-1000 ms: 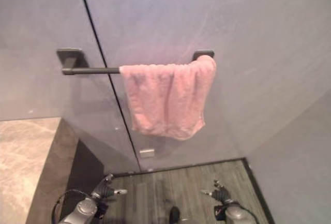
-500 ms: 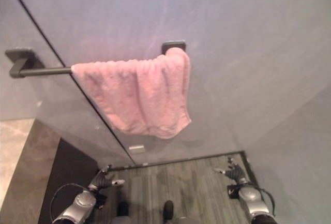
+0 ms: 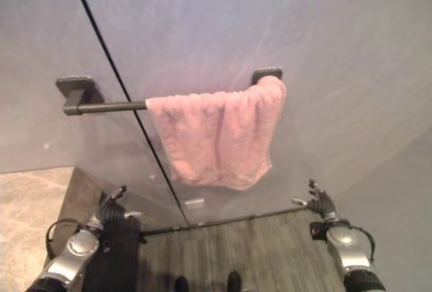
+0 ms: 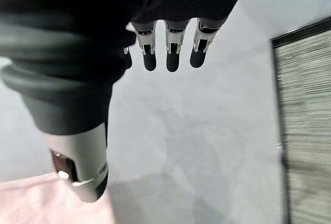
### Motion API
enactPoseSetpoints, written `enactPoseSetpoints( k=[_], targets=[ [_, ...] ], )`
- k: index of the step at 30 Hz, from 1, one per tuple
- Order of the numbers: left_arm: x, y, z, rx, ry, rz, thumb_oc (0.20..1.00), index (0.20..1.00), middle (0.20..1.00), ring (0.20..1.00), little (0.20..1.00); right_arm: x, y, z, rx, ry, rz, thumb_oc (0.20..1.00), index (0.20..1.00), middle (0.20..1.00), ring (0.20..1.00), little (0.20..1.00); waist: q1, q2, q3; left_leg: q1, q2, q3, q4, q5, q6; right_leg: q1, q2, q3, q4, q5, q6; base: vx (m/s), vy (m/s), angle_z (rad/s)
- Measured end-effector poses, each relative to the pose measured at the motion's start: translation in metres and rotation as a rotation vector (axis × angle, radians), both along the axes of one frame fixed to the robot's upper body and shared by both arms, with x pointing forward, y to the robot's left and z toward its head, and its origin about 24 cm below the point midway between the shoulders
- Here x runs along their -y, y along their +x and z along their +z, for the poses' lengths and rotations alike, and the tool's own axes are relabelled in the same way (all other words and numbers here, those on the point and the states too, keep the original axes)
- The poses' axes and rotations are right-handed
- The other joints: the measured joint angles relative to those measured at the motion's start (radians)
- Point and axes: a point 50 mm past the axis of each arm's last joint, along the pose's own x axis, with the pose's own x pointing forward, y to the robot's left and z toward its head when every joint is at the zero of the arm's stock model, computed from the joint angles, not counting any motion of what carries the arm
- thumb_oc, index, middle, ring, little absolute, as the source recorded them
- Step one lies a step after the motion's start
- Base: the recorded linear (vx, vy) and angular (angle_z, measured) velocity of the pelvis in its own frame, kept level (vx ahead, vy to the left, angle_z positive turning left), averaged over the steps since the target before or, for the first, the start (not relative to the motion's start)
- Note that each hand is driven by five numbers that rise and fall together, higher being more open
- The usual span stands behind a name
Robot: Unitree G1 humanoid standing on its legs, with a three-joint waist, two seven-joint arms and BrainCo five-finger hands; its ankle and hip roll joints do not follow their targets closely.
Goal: Put brush and paste in cup on sink, flatten towel.
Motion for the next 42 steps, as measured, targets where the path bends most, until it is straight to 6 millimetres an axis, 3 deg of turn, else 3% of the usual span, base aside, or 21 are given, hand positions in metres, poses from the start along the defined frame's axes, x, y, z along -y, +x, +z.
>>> enactPoseSetpoints(
  k=[6, 14, 18, 24, 31, 37, 38, 39, 41, 42],
  targets=[
    [0.003, 0.009, 0.021, 0.075, -0.099, -0.052, 1.000, 1.000, 1.000, 1.000, 1.000, 0.006, 0.027, 0.035, 0.087, 0.004, 0.065, 1.000, 1.000, 1.000, 1.000, 1.000, 0.011, -0.012, -0.007, 0.008, 0.001, 0.001, 0.000, -0.001, 0.001, 0.006, 0.002, 0.001, 0.000, -0.001, 0.001, 0.00, -0.001, -0.01],
    [0.020, 0.028, 0.031, 0.096, -0.198, -0.125, 1.000, 1.000, 1.000, 1.000, 1.000, -0.013, 0.042, 0.036, 0.057, 0.011, 0.179, 1.000, 1.000, 1.000, 1.000, 1.000, 0.020, -0.013, -0.008, 0.012, 0.001, -0.003, 0.000, 0.000, -0.001, 0.012, 0.002, -0.002, -0.001, -0.009, 0.007, 0.00, 0.000, 0.00],
    [0.041, 0.042, 0.036, 0.112, -0.209, -0.195, 1.000, 1.000, 1.000, 1.000, 1.000, -0.030, 0.058, 0.045, 0.075, -0.002, 0.238, 1.000, 1.000, 1.000, 1.000, 1.000, 0.021, -0.014, -0.009, 0.005, 0.001, -0.004, 0.000, 0.004, -0.005, 0.006, 0.002, -0.003, -0.004, -0.007, 0.006, 0.00, 0.000, 0.00],
    [0.071, 0.058, 0.041, 0.133, -0.234, -0.281, 1.000, 1.000, 1.000, 1.000, 1.000, -0.045, 0.066, 0.044, 0.066, 0.005, 0.267, 1.000, 1.000, 1.000, 1.000, 1.000, 0.019, -0.021, -0.014, -0.015, 0.001, -0.003, 0.000, 0.007, -0.006, -0.014, 0.002, -0.004, -0.001, -0.001, 0.003, 0.00, 0.000, 0.00],
    [0.117, 0.082, 0.062, 0.209, -0.285, -0.405, 1.000, 1.000, 1.000, 1.000, 1.000, -0.076, 0.073, 0.045, 0.070, 0.023, 0.349, 1.000, 1.000, 1.000, 1.000, 1.000, -0.016, -0.038, -0.013, -0.047, 0.003, 0.007, 0.001, 0.016, -0.005, -0.053, 0.004, 0.005, 0.000, 0.010, 0.008, 0.00, -0.006, -0.04],
    [0.125, 0.084, 0.063, 0.216, -0.302, -0.414, 1.000, 1.000, 1.000, 1.000, 1.000, -0.098, 0.076, 0.043, 0.080, 0.060, 0.390, 1.000, 1.000, 1.000, 1.000, 1.000, -0.034, -0.046, -0.013, -0.056, 0.008, 0.030, 0.001, 0.018, -0.005, -0.071, 0.009, 0.024, -0.001, 0.013, 0.008, 0.03, -0.003, -0.10],
    [0.129, 0.084, 0.062, 0.222, -0.314, -0.405, 1.000, 1.000, 1.000, 1.000, 1.000, -0.102, 0.076, 0.042, 0.079, 0.070, 0.395, 0.934, 0.934, 0.934, 0.934, 0.934, -0.034, -0.046, -0.013, -0.056, 0.008, 0.033, 0.001, 0.018, -0.005, -0.072, 0.009, 0.028, -0.001, 0.013, 0.008, 0.05, 0.003, -0.07],
    [0.131, 0.084, 0.062, 0.224, -0.321, -0.403, 1.000, 1.000, 1.000, 1.000, 1.000, -0.104, 0.076, 0.041, 0.079, 0.075, 0.398, 0.200, 0.200, 0.200, 0.200, 0.200, -0.034, -0.046, -0.013, -0.055, 0.008, 0.033, 0.001, 0.018, -0.005, -0.072, 0.009, 0.028, -0.001, 0.013, 0.008, 0.04, 0.004, -0.04],
    [0.134, 0.084, 0.061, 0.227, -0.331, -0.401, 1.000, 1.000, 1.000, 1.000, 1.000, -0.107, 0.076, 0.041, 0.080, 0.084, 0.401, 0.200, 0.200, 0.200, 0.200, 0.200, -0.036, -0.046, -0.013, -0.054, 0.009, 0.035, 0.001, 0.017, -0.004, -0.072, 0.010, 0.030, -0.001, 0.013, 0.008, 0.01, 0.001, -0.02],
    [0.134, 0.084, 0.061, 0.228, -0.332, -0.401, 0.689, 0.689, 0.689, 0.689, 0.689, -0.111, 0.076, 0.041, 0.083, 0.091, 0.407, 0.200, 0.200, 0.200, 0.200, 0.200, -0.036, -0.046, -0.013, -0.053, 0.009, 0.037, 0.001, 0.017, -0.004, -0.071, 0.010, 0.031, 0.000, 0.014, 0.008, 0.03, -0.001, -0.03]
  ],
)
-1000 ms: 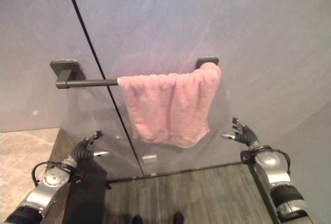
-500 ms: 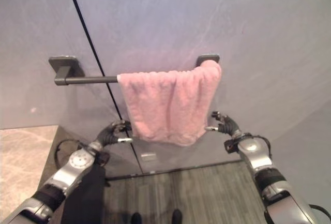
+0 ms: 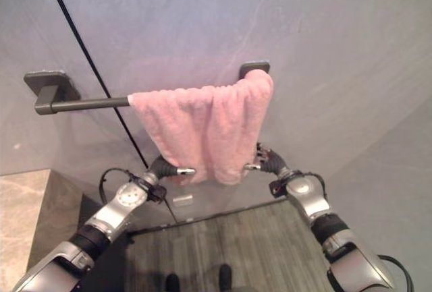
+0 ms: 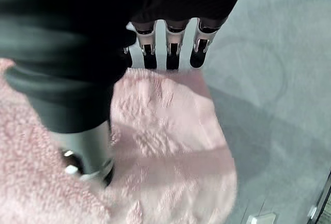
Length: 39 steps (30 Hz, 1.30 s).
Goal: Put brush and paste in cup on sink, flatten towel.
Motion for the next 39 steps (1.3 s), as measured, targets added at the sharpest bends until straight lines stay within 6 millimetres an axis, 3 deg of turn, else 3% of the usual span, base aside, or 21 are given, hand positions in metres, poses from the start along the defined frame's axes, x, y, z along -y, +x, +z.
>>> enactPoseSetpoints(
  k=[1, 7, 12, 18, 20, 24, 26, 30, 35, 39],
  targets=[
    [0.000, 0.000, 0.000, 0.000, -0.001, 0.000, 0.200, 0.200, 0.200, 0.200, 0.200, -0.004, 0.000, 0.001, 0.005, 0.010, 0.009, 0.200, 0.200, 0.200, 0.200, 0.200, 0.000, 0.000, 0.000, 0.001, 0.000, 0.001, 0.000, 0.000, 0.000, 0.000, 0.001, 0.001, 0.000, 0.000, 0.000, 0.04, -0.005, -0.02],
    [0.006, 0.000, -0.002, -0.004, -0.036, 0.017, 0.200, 0.200, 0.200, 0.200, 0.200, -0.034, -0.001, 0.011, 0.047, 0.090, 0.092, 0.200, 0.200, 0.200, 0.200, 0.200, 0.003, -0.002, -0.001, 0.021, 0.006, 0.004, 0.000, -0.002, 0.002, 0.020, 0.006, 0.001, 0.000, -0.003, 0.004, 0.01, -0.002, -0.01],
    [0.004, -0.002, 0.001, 0.014, -0.047, 0.031, 0.200, 0.200, 0.200, 0.200, 0.200, -0.035, -0.007, 0.012, 0.050, 0.137, 0.096, 0.200, 0.200, 0.200, 0.200, 0.200, 0.003, -0.004, -0.003, 0.024, 0.008, 0.002, 0.000, -0.002, 0.002, 0.025, 0.007, 0.000, 0.000, -0.003, 0.004, 0.00, 0.000, 0.00],
    [-0.009, -0.015, 0.008, 0.049, -0.113, 0.078, 0.200, 0.200, 0.200, 0.200, 0.200, -0.029, -0.033, 0.009, 0.052, 0.261, 0.101, 0.200, 0.200, 0.200, 0.200, 0.200, 0.003, -0.004, -0.003, 0.024, 0.008, -0.003, 0.000, -0.002, 0.002, 0.027, 0.006, -0.006, 0.000, -0.003, 0.002, -0.01, -0.003, 0.02],
    [-0.016, -0.022, 0.019, 0.103, -0.114, 0.083, 0.200, 0.200, 0.200, 0.200, 0.200, -0.027, -0.043, 0.011, 0.059, 0.326, 0.100, 0.200, 0.200, 0.200, 0.200, 0.200, 0.003, -0.006, -0.003, 0.024, 0.008, -0.006, 0.000, -0.002, 0.002, 0.029, 0.007, -0.009, 0.000, -0.001, 0.001, -0.01, -0.010, 0.04],
    [-0.033, -0.041, 0.069, 0.367, -0.011, 0.074, 0.200, 0.200, 0.200, 0.200, 0.200, -0.026, -0.066, 0.025, 0.127, 0.436, 0.126, 0.200, 0.200, 0.200, 0.200, 0.200, 0.006, -0.006, -0.002, 0.026, 0.008, -0.012, -0.001, -0.003, 0.002, 0.037, 0.006, -0.021, -0.001, -0.008, 0.003, -0.03, -0.003, 0.06],
    [-0.038, -0.051, 0.075, 0.413, -0.033, 0.090, 0.200, 0.200, 0.200, 0.200, 0.200, -0.030, -0.074, 0.028, 0.141, 0.474, 0.149, 0.200, 0.200, 0.200, 0.200, 0.200, 0.007, -0.006, -0.003, 0.032, 0.008, -0.012, -0.001, -0.005, 0.000, 0.042, 0.005, -0.021, -0.005, -0.013, 0.002, -0.01, 0.002, 0.02],
    [-0.057, -0.068, 0.063, 0.382, -0.026, 0.170, 0.200, 0.200, 0.200, 0.200, 0.200, -0.047, -0.078, 0.052, 0.222, 0.527, 0.259, 0.200, 0.200, 0.200, 0.200, 0.200, 0.033, -0.001, -0.001, 0.028, 0.008, -0.019, -0.003, -0.013, -0.002, 0.038, 0.004, -0.026, -0.008, -0.019, -0.008, -0.02, 0.008, 0.02],
    [-0.066, -0.075, 0.046, 0.329, -0.068, 0.253, 0.200, 0.200, 0.200, 0.200, 0.200, -0.061, -0.070, 0.063, 0.259, 0.510, 0.321, 0.200, 0.200, 0.200, 0.200, 0.200, 0.064, 0.019, -0.002, 0.017, 0.003, -0.033, 0.000, -0.006, -0.004, 0.034, 0.000, -0.036, -0.003, -0.015, -0.008, -0.03, -0.001, 0.08],
    [-0.064, -0.074, 0.021, 0.218, -0.138, 0.295, 0.200, 0.200, 0.200, 0.200, 0.200, -0.068, -0.065, 0.045, 0.202, 0.467, 0.299, 0.200, 0.200, 0.200, 0.200, 0.200, 0.066, 0.039, -0.010, 0.018, 0.001, -0.043, 0.000, -0.005, -0.004, 0.043, -0.003, -0.054, 0.000, -0.013, -0.010, -0.01, 0.013, 0.11]
  ],
)
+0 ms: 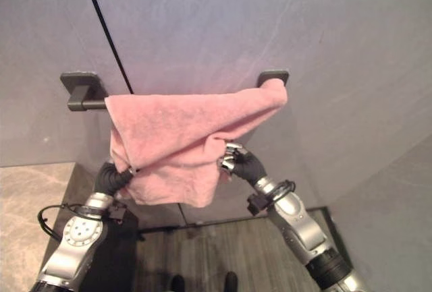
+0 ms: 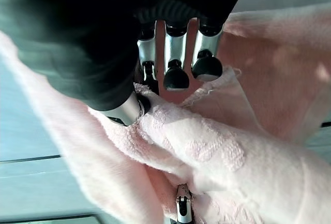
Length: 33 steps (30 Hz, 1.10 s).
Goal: Put brush and paste in cup on sink, flatten towel.
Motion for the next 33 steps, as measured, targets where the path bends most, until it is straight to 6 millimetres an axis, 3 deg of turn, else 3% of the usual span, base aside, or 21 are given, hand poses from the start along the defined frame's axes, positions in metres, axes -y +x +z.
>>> enactPoseSetpoints(
  k=[2, 5, 9, 12, 13, 17, 20, 23, 27, 33],
  targets=[
    [0.000, 0.000, -0.009, -0.045, 0.034, 0.002, 0.200, 0.200, 0.200, 0.200, 0.200, 0.004, 0.003, -0.021, -0.083, -0.036, -0.068, 0.200, 0.200, 0.200, 0.200, 0.200, 0.003, 0.006, -0.001, 0.002, -0.001, 0.000, 0.000, 0.000, 0.000, 0.001, 0.000, 0.000, 0.000, 0.000, 0.000, 0.00, 0.005, 0.02],
    [-0.001, 0.000, -0.010, -0.056, 0.055, 0.008, 0.200, 0.200, 0.200, 0.200, 0.200, 0.009, -0.001, -0.033, -0.138, -0.065, -0.108, 0.200, 0.200, 0.200, 0.200, 0.200, 0.003, 0.010, 0.001, 0.013, -0.001, -0.003, 0.000, 0.000, 0.000, 0.013, -0.001, -0.001, 0.000, -0.001, 0.000, 0.00, 0.000, 0.00],
    [-0.001, 0.000, -0.014, -0.069, 0.056, 0.012, 0.200, 0.200, 0.200, 0.200, 0.200, 0.004, -0.003, -0.024, -0.103, -0.042, -0.096, 0.200, 0.200, 0.200, 0.200, 0.200, 0.002, 0.020, -0.006, 0.017, -0.001, 0.000, 0.000, -0.001, 0.001, 0.016, -0.002, 0.001, -0.001, -0.008, 0.004, 0.00, 0.000, 0.00],
    [-0.001, -0.003, -0.047, -0.243, 0.076, -0.003, 0.200, 0.200, 0.200, 0.200, 0.200, 0.005, -0.003, -0.029, -0.106, -0.091, -0.084, 0.200, 0.200, 0.200, 0.200, 0.200, -0.004, 0.032, -0.017, 0.019, -0.001, 0.003, 0.000, -0.002, 0.002, 0.015, -0.002, 0.004, -0.006, -0.008, 0.004, 0.00, 0.000, 0.00],
    [0.001, -0.004, -0.049, -0.258, 0.099, -0.012, 0.200, 0.200, 0.200, 0.200, 0.200, 0.007, -0.002, -0.033, -0.104, -0.138, -0.093, 0.200, 0.200, 0.200, 0.200, 0.200, -0.006, 0.033, -0.017, 0.017, 0.000, 0.003, 0.000, -0.002, 0.003, 0.014, -0.001, 0.004, -0.008, -0.008, 0.004, 0.00, 0.000, 0.00],
    [0.005, 0.002, -0.036, -0.204, 0.148, -0.035, 0.200, 0.200, 0.200, 0.200, 0.200, 0.026, 0.001, -0.037, -0.063, -0.304, -0.193, 0.200, 0.200, 0.200, 0.200, 0.200, -0.009, 0.033, -0.017, 0.018, 0.000, 0.008, 0.000, -0.001, 0.002, 0.013, -0.001, 0.009, -0.008, -0.006, 0.006, 0.00, 0.003, -0.01],
    [0.017, -0.005, -0.002, -0.054, 0.111, -0.091, 0.200, 0.200, 0.200, 0.200, 0.200, 0.048, -0.024, 0.020, 0.219, -0.342, -0.264, 0.200, 0.200, 0.200, 0.200, 0.200, -0.020, 0.032, -0.014, 0.016, 0.000, 0.017, -0.001, -0.003, 0.004, 0.007, -0.001, 0.016, 0.000, -0.007, 0.007, 0.01, 0.003, -0.06],
    [0.018, -0.011, 0.021, 0.063, 0.062, -0.100, 0.200, 0.200, 0.200, 0.200, 0.200, 0.048, -0.035, 0.046, 0.365, -0.300, -0.283, 0.200, 0.200, 0.200, 0.200, 0.200, -0.038, 0.023, -0.014, 0.025, 0.002, 0.033, -0.001, -0.010, 0.005, 0.011, 0.002, 0.028, 0.000, -0.008, 0.006, 0.00, 0.007, -0.13],
    [0.010, -0.014, 0.032, 0.117, 0.033, -0.072, 0.200, 0.200, 0.200, 0.200, 0.200, 0.039, -0.043, 0.051, 0.389, -0.252, -0.235, 0.200, 0.200, 0.200, 0.200, 0.200, -0.042, 0.015, -0.009, 0.026, 0.002, 0.034, -0.001, -0.012, 0.003, 0.011, 0.001, 0.029, -0.005, -0.011, 0.009, 0.00, 0.003, -0.03],
    [-0.007, -0.027, 0.029, 0.095, 0.015, 0.011, 0.200, 0.200, 0.200, 0.200, 0.200, 0.013, -0.045, 0.058, 0.436, -0.205, -0.086, 0.200, 0.200, 0.200, 0.200, 0.200, -0.014, -0.010, 0.002, 0.005, 0.000, 0.026, 0.000, -0.012, 0.003, -0.006, -0.001, 0.024, -0.007, -0.011, 0.008, -0.01, 0.015, 0.02]
  ],
)
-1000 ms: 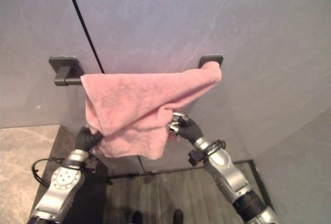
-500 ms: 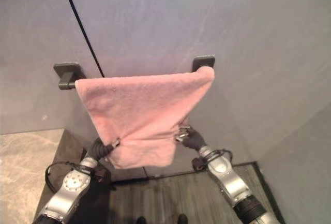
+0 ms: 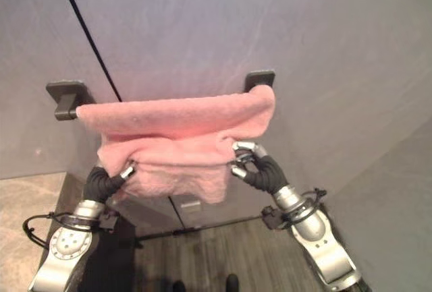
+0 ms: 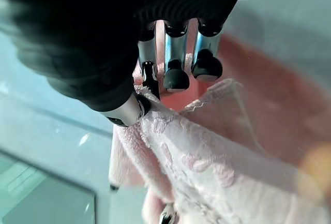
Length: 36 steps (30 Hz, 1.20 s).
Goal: Put brush and paste in cup on sink, flatten towel.
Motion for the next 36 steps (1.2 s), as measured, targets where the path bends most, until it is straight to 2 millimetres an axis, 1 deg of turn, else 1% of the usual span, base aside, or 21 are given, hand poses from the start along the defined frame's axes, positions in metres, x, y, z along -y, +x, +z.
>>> enactPoseSetpoints(
  k=[2, 4, 7, 9, 11, 15, 18, 19, 21, 22, 23, 24, 25, 27, 28, 30, 31, 32, 33, 35, 36],
  targets=[
    [-0.001, 0.000, 0.000, 0.000, -0.003, 0.009, 0.200, 0.200, 0.200, 0.200, 0.200, -0.004, 0.000, 0.001, 0.007, -0.002, 0.020, 0.200, 0.200, 0.200, 0.200, 0.200, 0.008, -0.004, 0.000, -0.005, -0.001, -0.004, 0.000, 0.000, 0.000, -0.003, -0.001, -0.003, 0.002, -0.001, 0.001, 0.00, 0.014, 0.12],
    [-0.003, -0.001, -0.003, -0.012, -0.021, 0.021, 0.200, 0.200, 0.200, 0.200, 0.200, -0.009, 0.001, 0.002, 0.012, -0.007, 0.049, 0.200, 0.200, 0.200, 0.200, 0.200, 0.009, -0.005, 0.001, -0.016, -0.005, -0.025, 0.000, 0.000, 0.001, -0.006, -0.005, -0.023, 0.007, 0.001, -0.002, -0.01, 0.018, 0.24],
    [-0.009, -0.001, -0.020, -0.082, -0.025, 0.048, 0.200, 0.200, 0.200, 0.200, 0.200, -0.014, 0.003, 0.001, 0.008, -0.035, 0.084, 0.200, 0.200, 0.200, 0.200, 0.200, 0.011, -0.005, 0.002, -0.022, -0.007, -0.036, 0.000, 0.000, 0.001, -0.007, -0.006, -0.030, 0.007, 0.001, -0.002, 0.00, 0.011, 0.12],
    [-0.006, -0.001, -0.026, -0.114, -0.029, 0.035, 0.200, 0.200, 0.200, 0.200, 0.200, -0.012, 0.005, -0.006, -0.023, -0.049, 0.066, 0.200, 0.200, 0.200, 0.200, 0.200, 0.015, -0.009, 0.005, -0.027, -0.009, -0.042, 0.000, 0.001, 0.001, -0.009, -0.009, -0.039, 0.007, 0.001, -0.002, 0.01, 0.017, 0.09],
    [-0.004, 0.001, -0.030, -0.132, -0.025, 0.026, 0.200, 0.200, 0.200, 0.200, 0.200, -0.010, 0.005, -0.008, -0.030, -0.052, 0.056, 0.200, 0.200, 0.200, 0.200, 0.200, 0.011, -0.007, 0.006, -0.026, -0.010, -0.042, 0.000, 0.001, 0.001, -0.008, -0.010, -0.039, 0.007, 0.000, -0.001, 0.00, 0.008, 0.02],
    [0.001, 0.008, -0.031, -0.134, -0.025, 0.005, 0.200, 0.200, 0.200, 0.200, 0.200, -0.001, 0.007, -0.020, -0.077, -0.060, 0.001, 0.200, 0.200, 0.200, 0.200, 0.200, 0.006, -0.004, 0.008, -0.019, -0.010, -0.042, 0.000, 0.001, 0.001, -0.001, -0.011, -0.041, 0.007, -0.001, 0.001, 0.00, 0.004, -0.01],
    [0.009, 0.011, -0.039, -0.165, -0.028, -0.026, 0.200, 0.200, 0.200, 0.200, 0.200, 0.007, 0.006, -0.032, -0.126, -0.066, -0.049, 0.200, 0.200, 0.200, 0.200, 0.200, -0.009, -0.002, 0.012, -0.004, -0.010, -0.030, 0.000, -0.001, 0.001, 0.007, -0.011, -0.030, 0.007, -0.009, 0.011, 0.00, 0.009, -0.11],
    [0.010, 0.011, -0.045, -0.193, -0.024, -0.032, 0.200, 0.200, 0.200, 0.200, 0.200, 0.013, 0.008, -0.045, -0.173, -0.102, -0.087, 0.200, 0.200, 0.200, 0.200, 0.200, -0.017, -0.003, 0.012, -0.004, -0.009, -0.021, 0.000, -0.001, 0.002, 0.003, -0.010, -0.021, 0.006, -0.009, 0.010, -0.01, 0.008, -0.14],
    [0.015, 0.011, -0.051, -0.219, -0.022, -0.059, 0.200, 0.200, 0.200, 0.200, 0.200, 0.021, 0.007, -0.059, -0.227, -0.121, -0.137, 0.200, 0.200, 0.200, 0.200, 0.200, -0.027, -0.001, 0.013, -0.002, -0.009, -0.018, 0.000, 0.000, 0.002, 0.004, -0.010, -0.019, 0.003, -0.009, 0.010, -0.01, 0.007, -0.09],
    [0.020, 0.010, -0.056, -0.245, -0.021, -0.082, 0.200, 0.200, 0.200, 0.200, 0.200, 0.025, 0.006, -0.069, -0.275, -0.120, -0.169, 0.200, 0.200, 0.200, 0.200, 0.200, -0.029, 0.000, 0.014, 0.001, -0.008, -0.015, 0.000, -0.001, 0.002, 0.006, -0.010, -0.016, 0.000, -0.009, 0.010, 0.00, 0.008, -0.07],
    [0.022, 0.010, -0.059, -0.261, -0.020, -0.093, 0.200, 0.200, 0.200, 0.200, 0.200, 0.027, 0.005, -0.073, -0.292, -0.127, -0.180, 0.200, 0.200, 0.200, 0.200, 0.200, -0.032, 0.001, 0.015, 0.002, -0.008, -0.014, 0.000, -0.001, 0.002, 0.005, -0.010, -0.015, -0.001, -0.010, 0.010, 0.00, 0.009, -0.07],
    [0.024, 0.010, -0.067, -0.294, -0.015, -0.107, 0.241, 0.241, 0.241, 0.241, 0.241, 0.030, 0.006, -0.080, -0.315, -0.137, -0.207, 0.200, 0.200, 0.200, 0.200, 0.200, -0.038, 0.004, 0.016, 0.006, -0.008, -0.011, 0.000, -0.001, 0.002, 0.007, -0.009, -0.013, -0.001, -0.009, 0.010, -0.02, 0.011, -0.07],
    [0.026, 0.012, -0.072, -0.315, -0.017, -0.112, 1.000, 1.000, 1.000, 1.000, 1.000, 0.031, 0.006, -0.087, -0.342, -0.146, -0.219, 1.000, 1.000, 1.000, 1.000, 1.000, -0.037, 0.008, 0.016, 0.010, -0.007, -0.006, 0.000, -0.002, 0.003, 0.011, -0.009, -0.008, -0.001, -0.009, 0.010, -0.03, 0.011, -0.09],
    [0.025, 0.014, -0.075, -0.327, -0.006, -0.104, 1.000, 1.000, 1.000, 1.000, 1.000, 0.032, 0.009, -0.092, -0.359, -0.148, -0.230, 1.000, 1.000, 1.000, 1.000, 1.000, -0.037, 0.013, 0.013, 0.013, -0.007, 0.008, 0.000, -0.003, 0.005, 0.008, -0.008, 0.003, -0.001, -0.006, 0.011, -0.03, 0.006, -0.15],
    [0.022, 0.014, -0.082, -0.354, 0.029, -0.090, 1.000, 1.000, 1.000, 1.000, 1.000, 0.032, 0.011, -0.099, -0.390, -0.138, -0.235, 1.000, 1.000, 1.000, 1.000, 1.000, -0.035, 0.018, 0.010, 0.012, -0.007, 0.010, 0.000, -0.003, 0.005, 0.007, -0.009, 0.006, -0.001, -0.004, 0.012, -0.03, 0.001, -0.15],
    [0.015, 0.015, -0.096, -0.426, 0.102, -0.064, 1.000, 1.000, 1.000, 1.000, 1.000, 0.031, 0.016, -0.116, -0.470, -0.163, -0.237, 1.000, 1.000, 1.000, 1.000, 1.000, -0.037, 0.021, 0.007, 0.014, -0.008, 0.013, 0.000, -0.003, 0.006, 0.007, -0.009, 0.008, 0.001, -0.002, 0.011, -0.05, 0.001, -0.06],
    [0.011, 0.013, -0.102, -0.461, 0.208, -0.057, 1.000, 1.000, 1.000, 1.000, 1.000, 0.034, 0.015, -0.130, -0.555, -0.121, -0.259, 1.000, 1.000, 1.000, 1.000, 1.000, -0.031, 0.020, 0.007, 0.010, -0.007, 0.012, 0.000, -0.003, 0.006, 0.003, -0.008, 0.008, 0.002, -0.001, 0.011, -0.04, 0.001, 0.00],
    [0.009, 0.011, -0.107, -0.483, 0.261, -0.059, 1.000, 1.000, 1.000, 1.000, 1.000, 0.036, 0.014, -0.142, -0.618, -0.095, -0.282, 1.000, 1.000, 1.000, 1.000, 1.000, -0.027, 0.020, 0.006, 0.011, -0.006, 0.012, 0.000, -0.003, 0.006, 0.004, -0.008, 0.008, 0.002, -0.001, 0.011, -0.04, -0.008, 0.01],
    [0.005, 0.006, -0.124, -0.560, 0.336, -0.058, 1.000, 1.000, 1.000, 1.000, 1.000, 0.043, 0.012, -0.169, -0.763, -0.069, -0.340, 1.000, 1.000, 1.000, 1.000, 1.000, -0.024, 0.024, -0.006, 0.011, -0.006, 0.012, 0.000, -0.003, 0.006, 0.004, -0.008, 0.008, 0.002, -0.003, 0.012, 0.00, 0.000, 0.00],
    [0.003, -0.003, -0.152, -0.680, 0.346, -0.029, 1.000, 1.000, 1.000, 1.000, 1.000, 0.052, 0.004, -0.193, -0.881, -0.089, -0.393, 1.000, 1.000, 1.000, 1.000, 1.000, -0.022, 0.033, -0.013, 0.011, -0.007, 0.011, 0.000, -0.004, 0.006, 0.006, -0.010, 0.006, -0.001, -0.006, 0.015, -0.02, -0.018, 0.04],
    [-0.003, -0.017, -0.191, -0.903, 0.352, 0.047, 1.000, 1.000, 1.000, 1.000, 1.000, 0.059, -0.004, -0.221, -1.032, -0.128, -0.465, 1.000, 1.000, 1.000, 1.000, 1.000, -0.022, 0.038, -0.023, 0.011, -0.008, 0.009, 0.000, -0.004, 0.006, 0.007, -0.010, 0.006, -0.001, -0.005, 0.014, 0.00, 0.000, 0.00]
  ],
)
